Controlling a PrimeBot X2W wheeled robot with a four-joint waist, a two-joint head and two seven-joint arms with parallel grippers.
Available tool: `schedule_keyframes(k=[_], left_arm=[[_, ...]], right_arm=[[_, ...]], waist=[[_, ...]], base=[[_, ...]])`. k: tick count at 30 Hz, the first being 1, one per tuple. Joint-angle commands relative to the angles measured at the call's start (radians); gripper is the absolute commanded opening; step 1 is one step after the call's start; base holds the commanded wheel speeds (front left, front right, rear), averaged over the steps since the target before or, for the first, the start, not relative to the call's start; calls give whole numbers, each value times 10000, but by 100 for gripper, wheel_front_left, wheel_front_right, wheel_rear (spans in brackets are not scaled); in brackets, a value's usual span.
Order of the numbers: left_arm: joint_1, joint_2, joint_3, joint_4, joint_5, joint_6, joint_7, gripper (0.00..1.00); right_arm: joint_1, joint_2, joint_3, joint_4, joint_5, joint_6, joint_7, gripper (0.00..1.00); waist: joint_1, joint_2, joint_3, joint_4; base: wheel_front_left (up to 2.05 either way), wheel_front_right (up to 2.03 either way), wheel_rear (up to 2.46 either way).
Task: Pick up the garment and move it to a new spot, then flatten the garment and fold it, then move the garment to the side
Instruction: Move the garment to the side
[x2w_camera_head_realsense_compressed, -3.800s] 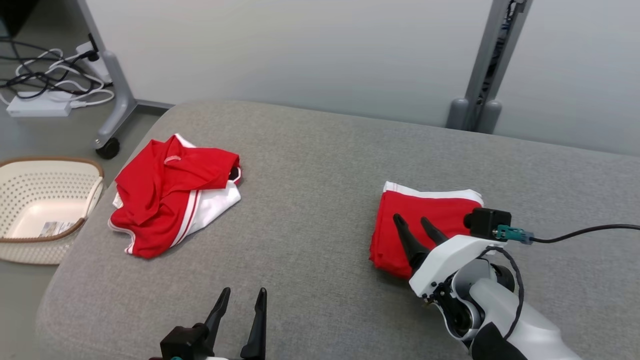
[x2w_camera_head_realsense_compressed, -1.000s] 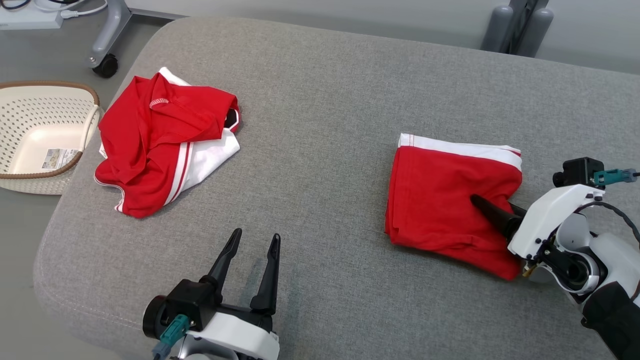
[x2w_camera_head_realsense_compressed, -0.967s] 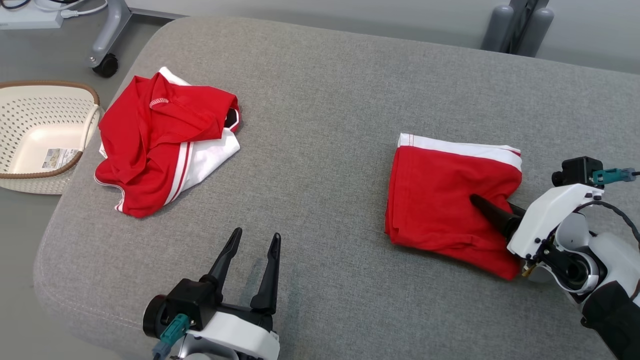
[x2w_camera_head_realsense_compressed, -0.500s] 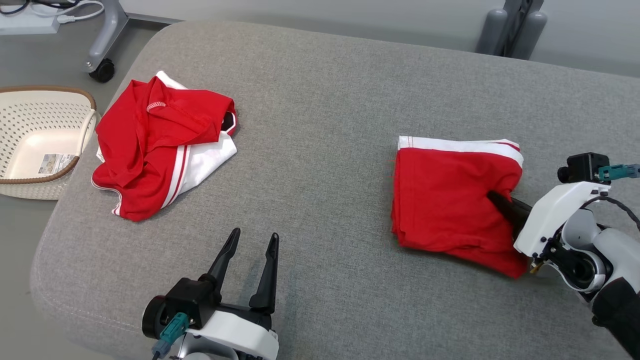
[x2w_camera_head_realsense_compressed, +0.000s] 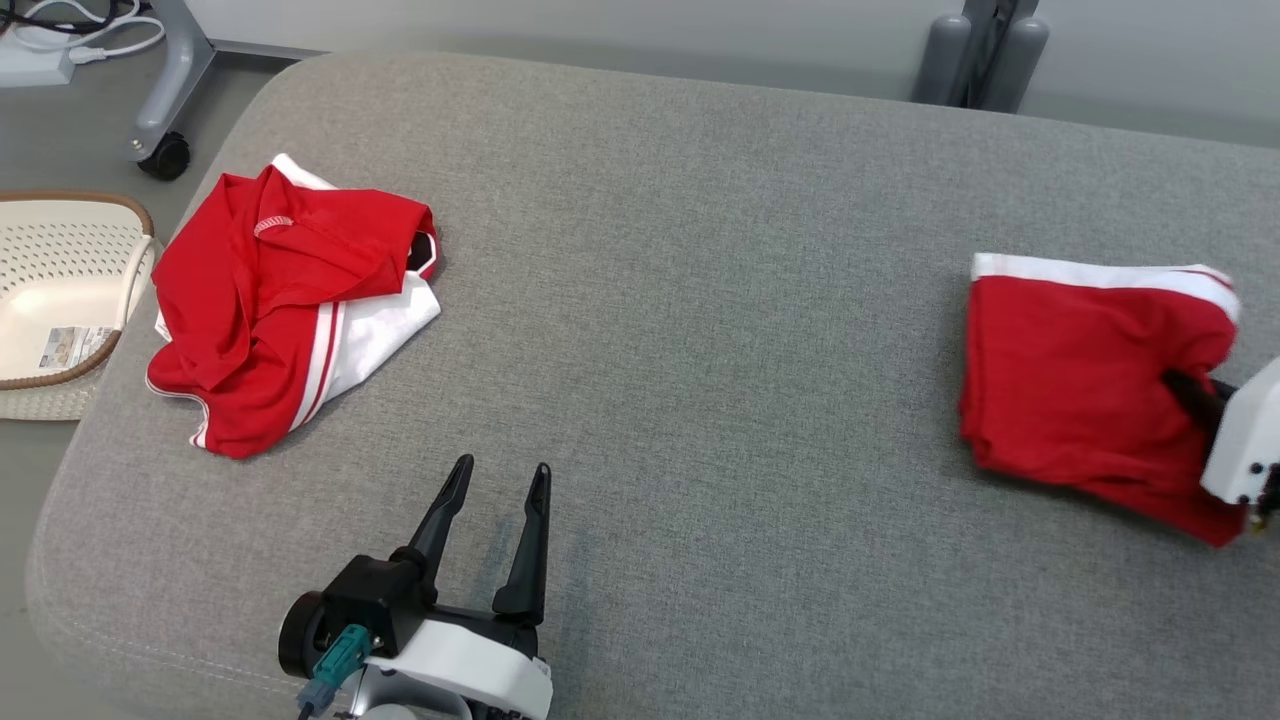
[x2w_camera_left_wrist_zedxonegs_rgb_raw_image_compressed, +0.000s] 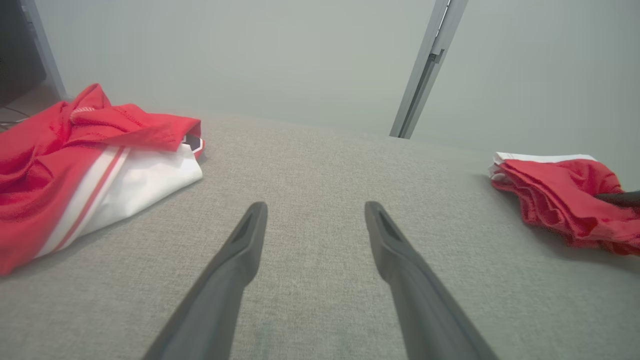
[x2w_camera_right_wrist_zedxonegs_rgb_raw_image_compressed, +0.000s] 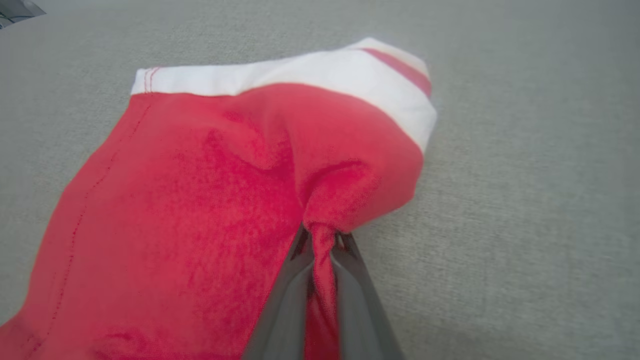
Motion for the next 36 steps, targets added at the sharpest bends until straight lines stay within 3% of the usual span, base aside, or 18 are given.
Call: schedule_keyframes(k=[1,7,14,28,36], left_arm=[[-74,39,45,-40,18,-11,-5,100],[-129,38,106,-61,92,-23,-5,100],[-257,39,202,-42,162,-117,-5,100],[-468,39,326,-58,248,-186,-5,100],[-513,39,325,-75,241,-183,-5,100]], right_arm=[[-163,-344,54,211,-78,0,-54,0],[-484,-1332,530,945,-586,0,-20,0],[-899,-2045,1069,1832,-1247,0,29,0],[-2111,-2743,2146,3204,-2838,0,107,0],[-2525,-2528,2416,4164,-3535,0,-46,0]], waist=[[0,0,94,-37],[0,0,354,-166],[0,0,636,-278],[0,0,1273,-273],[0,0,1451,-255]], base=[[0,0,0],[0,0,0],[0,0,0],[0,0,0],[0,0,0]])
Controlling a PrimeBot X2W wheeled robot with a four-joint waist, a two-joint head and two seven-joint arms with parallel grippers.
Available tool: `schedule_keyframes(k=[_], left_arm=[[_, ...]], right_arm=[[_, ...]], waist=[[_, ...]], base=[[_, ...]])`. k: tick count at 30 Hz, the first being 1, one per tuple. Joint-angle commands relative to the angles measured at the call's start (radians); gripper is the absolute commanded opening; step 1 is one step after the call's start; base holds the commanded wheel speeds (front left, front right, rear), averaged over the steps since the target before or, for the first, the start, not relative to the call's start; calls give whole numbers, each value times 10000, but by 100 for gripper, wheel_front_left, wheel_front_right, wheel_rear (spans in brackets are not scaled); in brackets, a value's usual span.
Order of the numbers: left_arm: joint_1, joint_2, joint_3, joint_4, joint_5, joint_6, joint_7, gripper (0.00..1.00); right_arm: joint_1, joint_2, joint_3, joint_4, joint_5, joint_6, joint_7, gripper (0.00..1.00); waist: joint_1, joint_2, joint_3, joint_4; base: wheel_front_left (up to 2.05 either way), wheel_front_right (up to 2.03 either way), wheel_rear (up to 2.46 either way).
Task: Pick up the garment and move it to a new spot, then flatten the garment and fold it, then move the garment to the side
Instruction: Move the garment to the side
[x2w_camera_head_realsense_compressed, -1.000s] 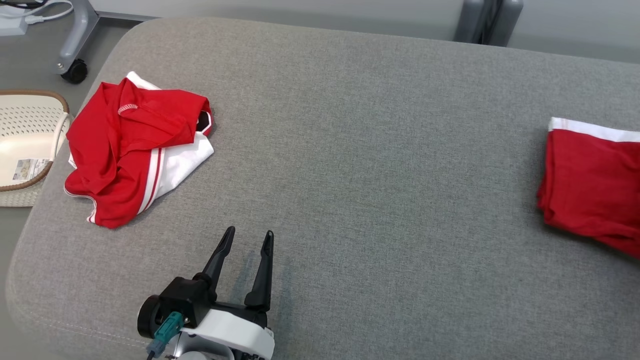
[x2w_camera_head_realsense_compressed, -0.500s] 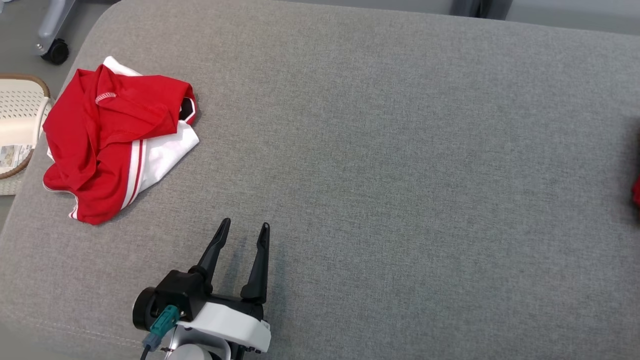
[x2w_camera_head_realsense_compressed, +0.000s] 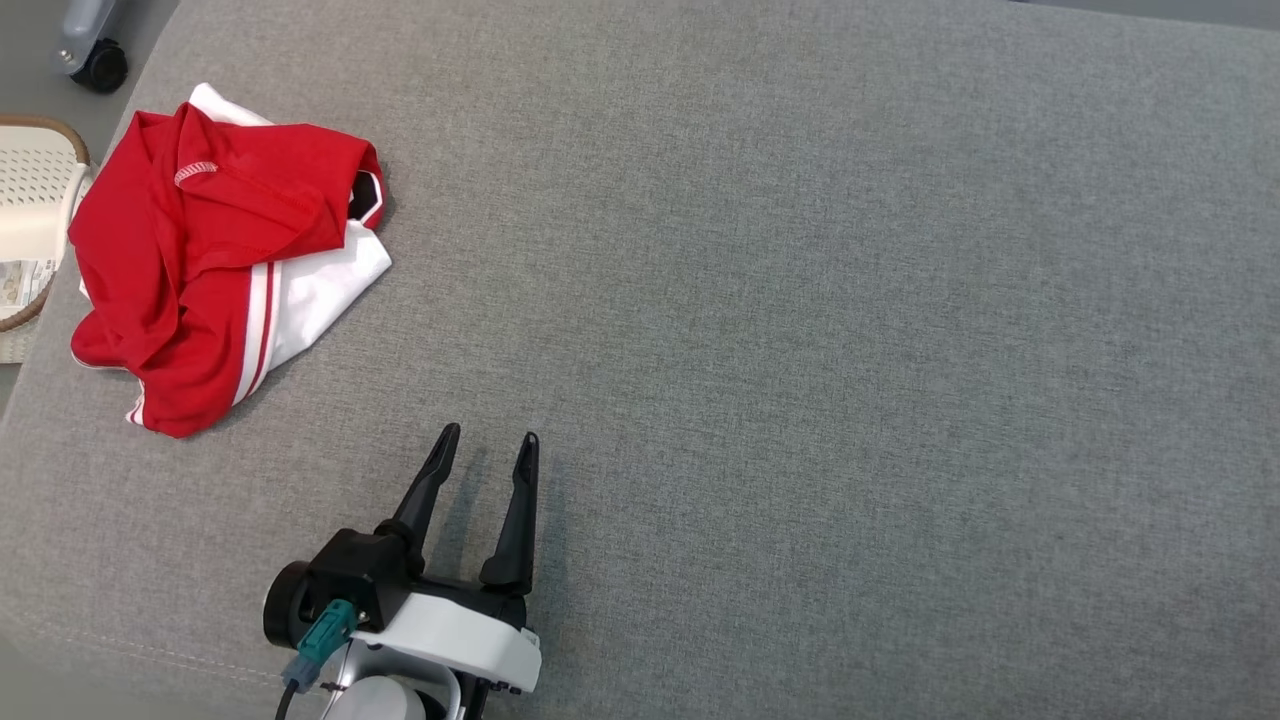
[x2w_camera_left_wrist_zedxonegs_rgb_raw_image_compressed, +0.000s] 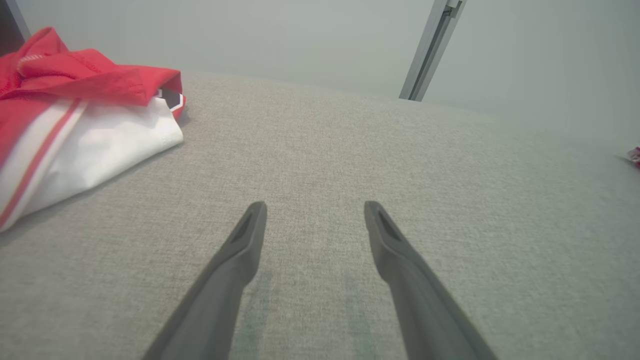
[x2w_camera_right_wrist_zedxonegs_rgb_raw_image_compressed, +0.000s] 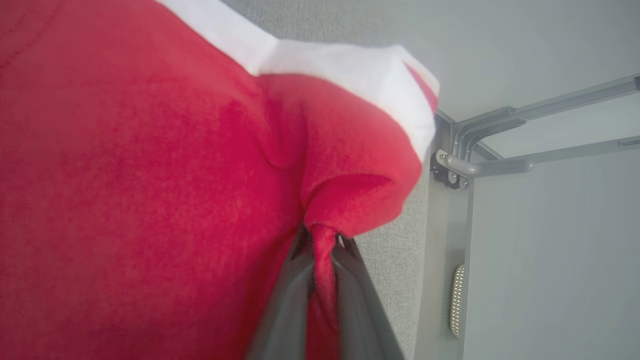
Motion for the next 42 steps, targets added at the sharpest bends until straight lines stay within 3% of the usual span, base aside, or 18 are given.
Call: schedule_keyframes(k=[1,7,8,9,10,21,27,37,42], left_arm=[[-166,39,52,-41,47,-51,-5,100],[-220,40,60,0,76,-59,-5,100],[-217,40,64,18,85,-66,-5,100],[-217,40,64,18,85,-66,-5,100],[-209,40,71,31,84,-73,-5,100],[81,40,38,129,182,-64,-5,100],[278,41,108,151,92,-19,-5,100],[408,41,793,-37,246,85,-5,100],[317,43,1247,-155,411,74,-5,100]], right_arm=[[-120,79,64,210,-148,-2,-91,0],[-135,313,-42,525,21,-2,-263,0],[-120,345,-68,558,64,-2,-305,36],[-120,345,-68,558,64,-2,-305,36],[-79,390,-117,588,136,-2,-367,100],[-72,784,-121,1010,61,-2,-790,100],[-286,1287,-475,870,399,-2,-1561,100],[-238,2661,-952,-821,977,-2,-3398,100],[164,3223,-1674,-1884,1182,-2,-3830,100]], waist=[[0,0,43,-6],[0,0,94,-25],[0,0,83,-30],[0,0,83,-30],[0,0,66,-36],[0,0,-420,-165],[0,0,-984,-236],[0,0,-1996,-720],[0,0,-2369,-898]], base=[[0,0,0],[0,0,0],[0,0,0],[0,0,0],[0,0,0],[0,0,0],[0,0,0],[0,0,0],[0,0,0]])
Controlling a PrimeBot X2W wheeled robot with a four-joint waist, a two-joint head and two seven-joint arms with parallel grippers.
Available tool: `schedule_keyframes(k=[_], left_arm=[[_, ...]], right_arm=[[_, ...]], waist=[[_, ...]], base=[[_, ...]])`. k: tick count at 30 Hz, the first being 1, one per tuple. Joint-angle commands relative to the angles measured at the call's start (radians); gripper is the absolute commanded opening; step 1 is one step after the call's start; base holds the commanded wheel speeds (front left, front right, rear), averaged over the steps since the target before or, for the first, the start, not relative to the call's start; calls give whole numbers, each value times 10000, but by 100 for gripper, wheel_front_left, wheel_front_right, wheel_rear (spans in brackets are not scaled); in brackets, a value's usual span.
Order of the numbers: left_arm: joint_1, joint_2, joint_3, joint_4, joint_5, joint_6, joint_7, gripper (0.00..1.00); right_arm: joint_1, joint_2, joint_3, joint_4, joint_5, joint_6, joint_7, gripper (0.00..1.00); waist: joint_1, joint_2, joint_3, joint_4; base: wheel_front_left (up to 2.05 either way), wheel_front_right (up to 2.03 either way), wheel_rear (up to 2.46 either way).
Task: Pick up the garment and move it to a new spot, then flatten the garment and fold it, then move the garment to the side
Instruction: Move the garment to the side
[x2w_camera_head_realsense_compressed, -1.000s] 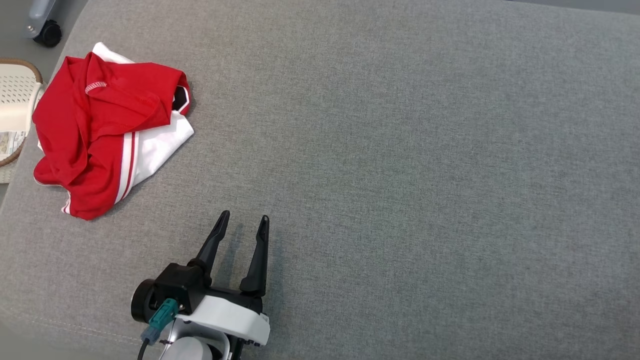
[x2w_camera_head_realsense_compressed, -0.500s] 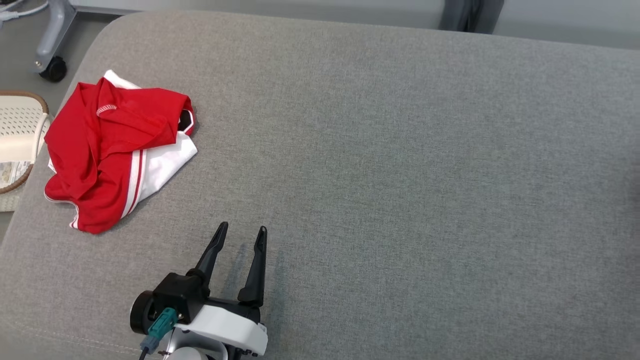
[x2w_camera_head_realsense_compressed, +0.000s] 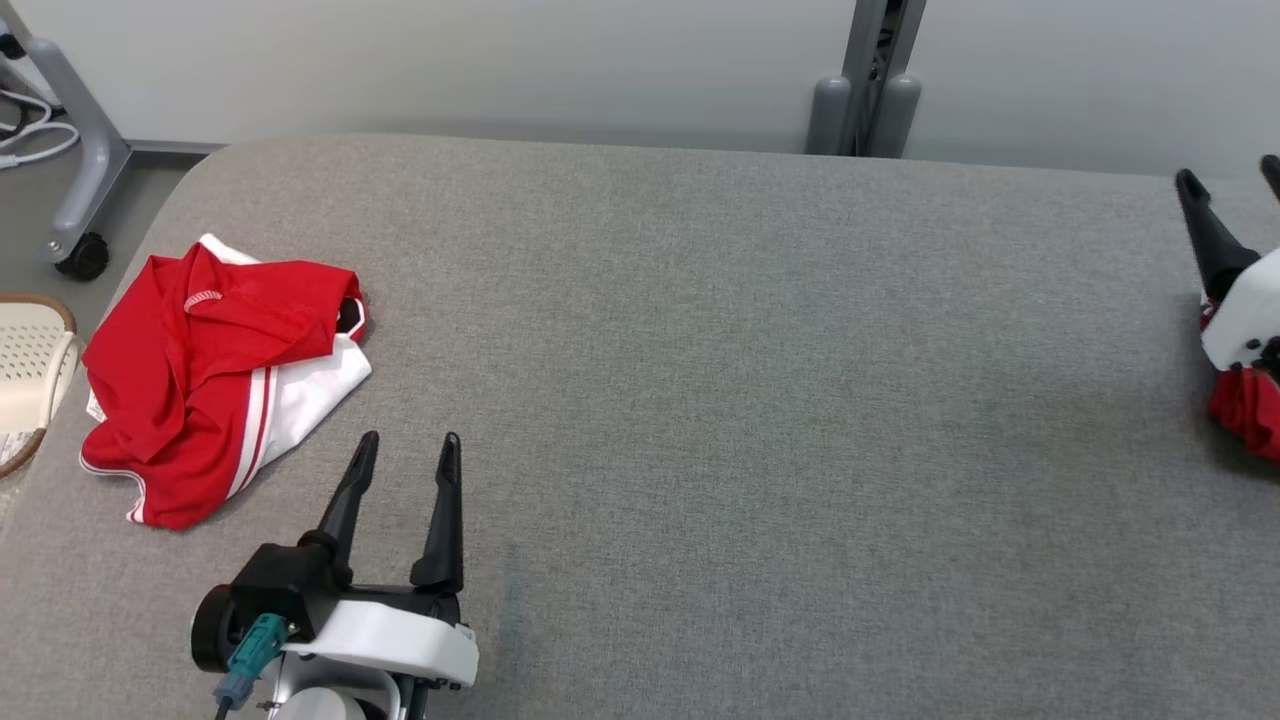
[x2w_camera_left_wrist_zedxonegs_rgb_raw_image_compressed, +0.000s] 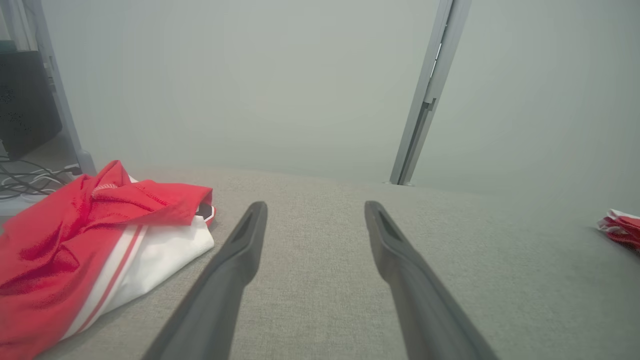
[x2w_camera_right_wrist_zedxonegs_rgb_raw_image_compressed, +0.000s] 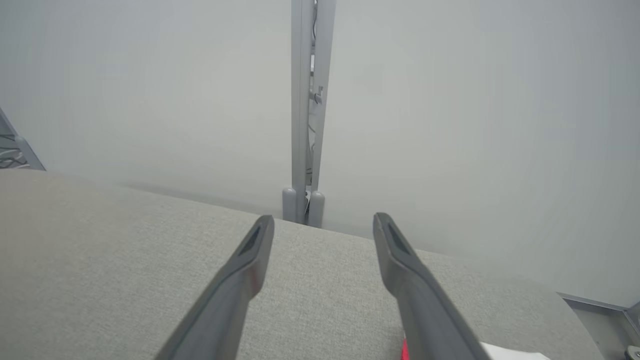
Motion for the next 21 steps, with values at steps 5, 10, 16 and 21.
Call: schedule_keyframes(k=[5,10,16,21], left_arm=[[8,40,563,-121,153,-33,-5,100],[159,42,847,-68,251,-122,-5,100],[345,44,1057,-93,273,-143,-3,100],[582,47,1209,4,257,-180,-5,100]], right_arm=[[1349,480,-2615,-1963,-1102,-2,-77,100],[3871,1706,-5646,-3924,-3201,0,-81,100],[6259,3245,-7739,-5664,-5007,0,-84,100],[8030,4493,-9156,-7075,-6180,2,-83,100]], waist=[[0,-1,-312,-294],[0,-1,-489,-511],[0,-1,-644,-757],[0,-1,-795,-935]], base=[[0,0,0],[0,0,0],[0,0,0],[0,0,0]])
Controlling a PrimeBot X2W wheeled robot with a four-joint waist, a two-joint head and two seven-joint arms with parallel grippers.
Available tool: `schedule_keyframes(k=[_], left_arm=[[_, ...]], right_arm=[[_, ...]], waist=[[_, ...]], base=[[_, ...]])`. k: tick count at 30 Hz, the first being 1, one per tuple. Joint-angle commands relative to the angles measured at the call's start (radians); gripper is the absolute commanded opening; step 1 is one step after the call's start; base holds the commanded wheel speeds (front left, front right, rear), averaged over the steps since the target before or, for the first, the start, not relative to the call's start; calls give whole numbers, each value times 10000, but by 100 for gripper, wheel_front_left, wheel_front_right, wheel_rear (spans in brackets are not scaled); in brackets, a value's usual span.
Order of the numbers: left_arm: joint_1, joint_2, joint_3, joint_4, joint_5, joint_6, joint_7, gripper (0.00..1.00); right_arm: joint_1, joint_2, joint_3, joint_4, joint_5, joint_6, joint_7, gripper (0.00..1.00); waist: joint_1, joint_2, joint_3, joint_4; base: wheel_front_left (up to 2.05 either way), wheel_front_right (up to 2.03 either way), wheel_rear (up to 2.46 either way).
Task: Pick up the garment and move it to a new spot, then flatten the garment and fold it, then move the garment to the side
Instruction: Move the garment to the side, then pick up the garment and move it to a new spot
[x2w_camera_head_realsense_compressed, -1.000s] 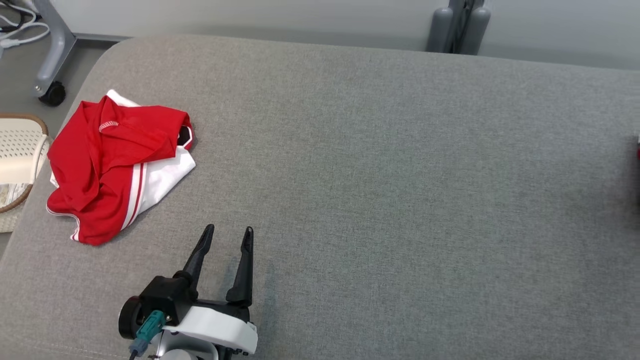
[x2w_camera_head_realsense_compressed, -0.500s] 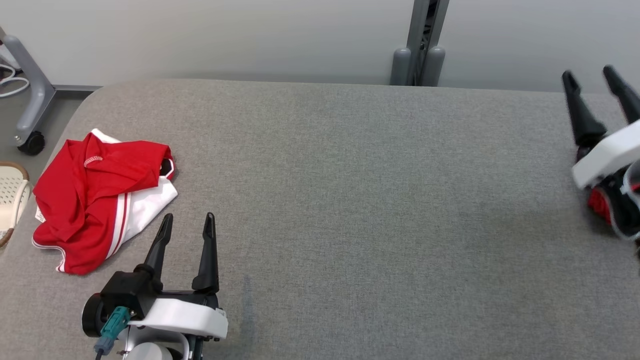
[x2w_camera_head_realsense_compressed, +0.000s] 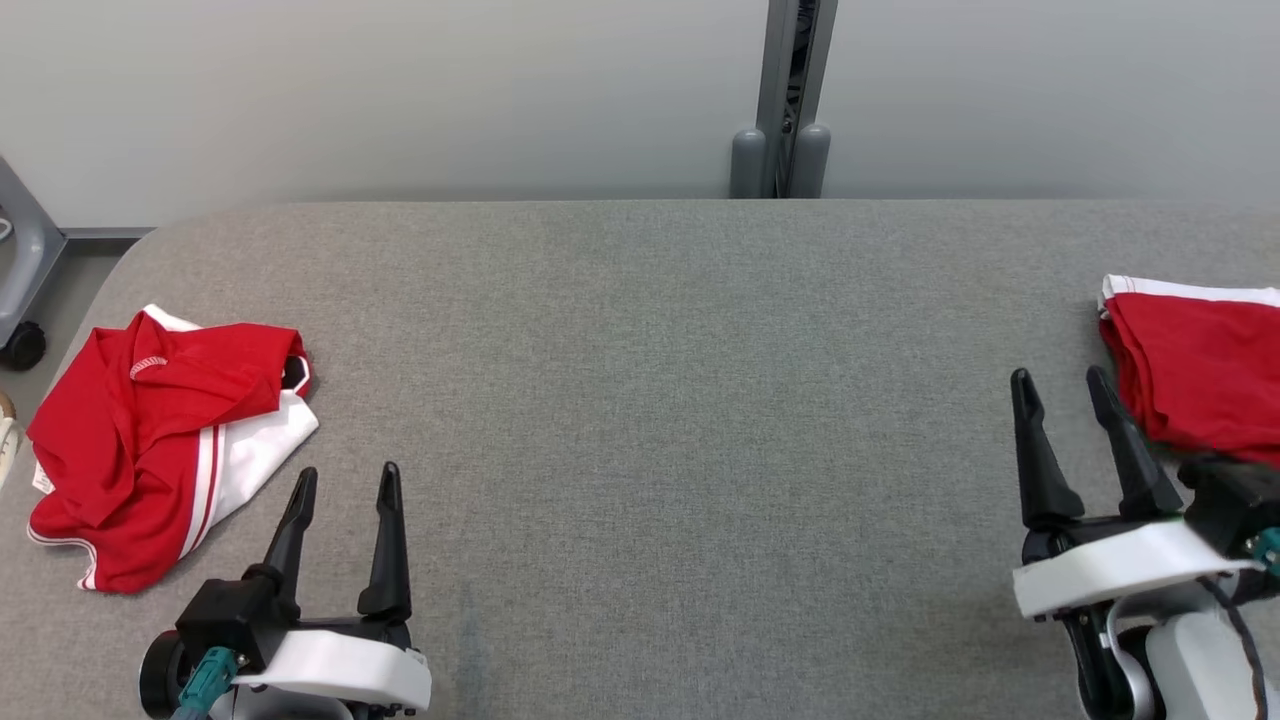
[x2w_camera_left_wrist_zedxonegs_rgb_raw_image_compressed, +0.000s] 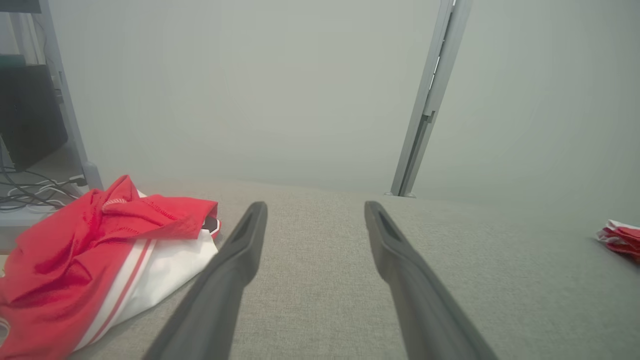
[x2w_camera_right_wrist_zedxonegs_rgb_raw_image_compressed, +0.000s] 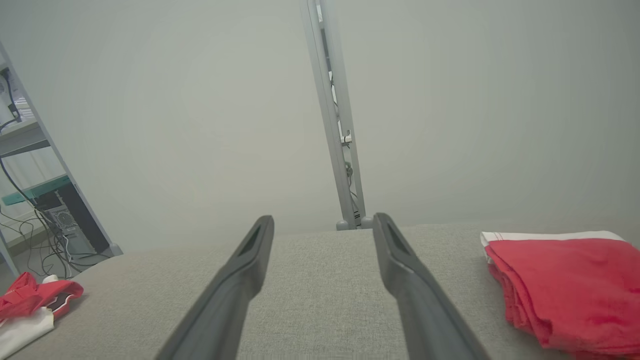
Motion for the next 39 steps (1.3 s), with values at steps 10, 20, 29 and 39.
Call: schedule_keyframes(k=[10,20,29,39], left_arm=[[322,42,-174,351,-53,-44,-5,100],[341,42,-297,459,-104,-8,-4,100],[371,43,-330,473,-122,-40,-4,100],[367,43,-331,494,-97,-37,-4,100]], right_arm=[[1287,734,-566,-12,-1721,4,-41,100],[1359,960,-708,111,-2077,4,-40,100],[1402,985,-680,339,-2078,4,-41,100],[1364,997,-737,503,-2085,4,-41,100]], waist=[[0,0,-156,-115],[0,0,-170,-119],[0,0,-205,-99],[0,0,-229,-40]], base=[[0,0,0],[0,0,0],[0,0,0],[0,0,0]])
